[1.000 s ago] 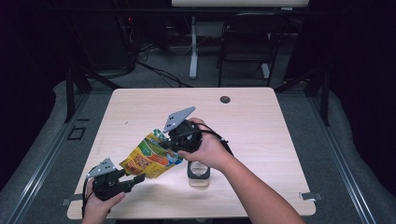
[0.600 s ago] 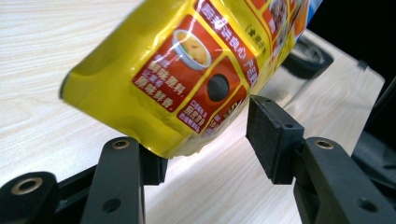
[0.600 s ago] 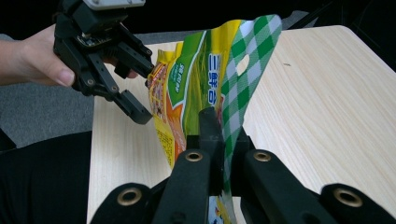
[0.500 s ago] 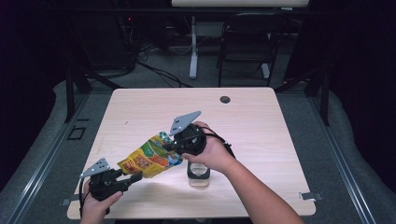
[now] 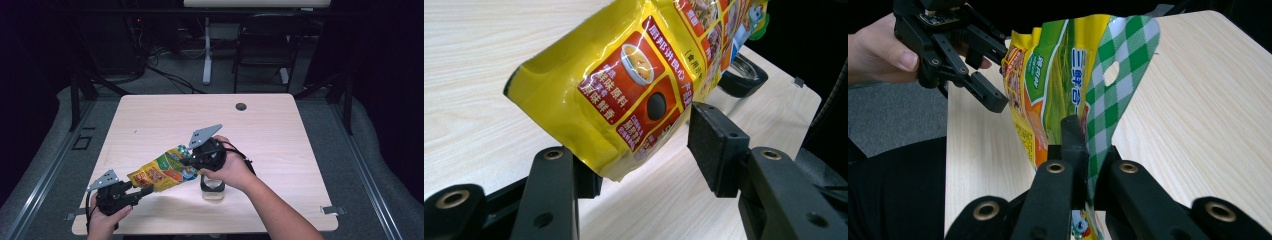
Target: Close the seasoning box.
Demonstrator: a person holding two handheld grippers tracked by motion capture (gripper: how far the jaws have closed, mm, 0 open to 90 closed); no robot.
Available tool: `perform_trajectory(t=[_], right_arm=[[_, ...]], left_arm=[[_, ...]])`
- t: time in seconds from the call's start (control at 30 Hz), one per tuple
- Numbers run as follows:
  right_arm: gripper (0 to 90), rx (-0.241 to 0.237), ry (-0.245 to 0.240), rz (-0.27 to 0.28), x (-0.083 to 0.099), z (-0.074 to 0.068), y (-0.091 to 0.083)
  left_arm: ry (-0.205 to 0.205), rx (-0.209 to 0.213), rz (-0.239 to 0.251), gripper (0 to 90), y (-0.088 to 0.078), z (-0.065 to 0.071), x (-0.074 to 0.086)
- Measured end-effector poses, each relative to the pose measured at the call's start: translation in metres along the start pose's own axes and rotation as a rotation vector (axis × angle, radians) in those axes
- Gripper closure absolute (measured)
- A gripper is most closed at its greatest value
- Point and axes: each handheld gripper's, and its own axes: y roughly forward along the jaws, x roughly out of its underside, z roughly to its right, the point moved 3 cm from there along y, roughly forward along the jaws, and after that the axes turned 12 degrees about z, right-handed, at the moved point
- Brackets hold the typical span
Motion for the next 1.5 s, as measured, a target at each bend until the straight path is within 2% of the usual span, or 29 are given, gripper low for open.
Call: perform_trajectory(t=[0.27, 0.4, 0.5, 0.53, 0.57, 0.6, 0.7, 0.73, 0.8, 1.03, 1.17, 1.37, 1.5], right_arm=[[90.0, 0.019, 0.009, 0.017, 0.01, -0.003, -0.007], [89.9, 0.024, 0.021, 0.022, 0.017, -0.001, -0.009], [90.0, 0.027, 0.034, 0.029, 0.022, 0.0, -0.01], [90.0, 0.027, 0.039, 0.034, 0.023, 0.0, -0.011], [90.0, 0.03, 0.039, 0.034, 0.024, 0.001, -0.011], [90.0, 0.03, 0.042, 0.04, 0.024, 0.001, -0.012], [90.0, 0.033, 0.036, 0.046, 0.026, 0.001, -0.013], [89.9, 0.032, 0.031, 0.045, 0.026, 0.001, -0.014], [90.0, 0.03, 0.035, 0.054, 0.028, 0.001, -0.014], [90.0, 0.037, 0.048, 0.081, 0.035, 0.002, -0.017], [89.9, 0.038, 0.063, 0.112, 0.039, 0.003, -0.019], [89.8, 0.035, 0.08, 0.132, 0.043, 0.004, -0.022], [89.6, 0.038, 0.087, 0.147, 0.045, 0.004, -0.024]], left_arm=[[0.016, 0.007, 0.004, 51.7, 0.001, 0.006, -0.003], [0.013, 0.03, 0.004, 51.7, 0.002, 0.007, -0.004], [0.031, 0.013, -0.002, 51.7, 0.003, 0.009, -0.006], [0.027, 0.024, -0.001, 51.7, 0.004, 0.009, -0.007], [0.03, 0.013, 0.0, 51.7, 0.004, 0.01, -0.007], [0.034, 0.029, -0.022, 51.7, 0.003, 0.01, -0.008], [0.037, 0.026, -0.004, 51.6, 0.004, 0.011, -0.009], [0.045, 0.026, -0.016, 51.6, 0.004, 0.011, -0.01], [0.056, 0.005, 0.005, 51.8, 0.004, 0.012, -0.01], [0.067, 0.003, -0.022, 52.2, 0.006, 0.015, -0.014], [0.078, -0.005, -0.012, 53.6, 0.007, 0.017, -0.018], [0.1, -0.005, -0.038, 56.0, 0.006, 0.02, -0.024], [0.108, -0.003, -0.038, 57.2, 0.005, 0.023, -0.026]])
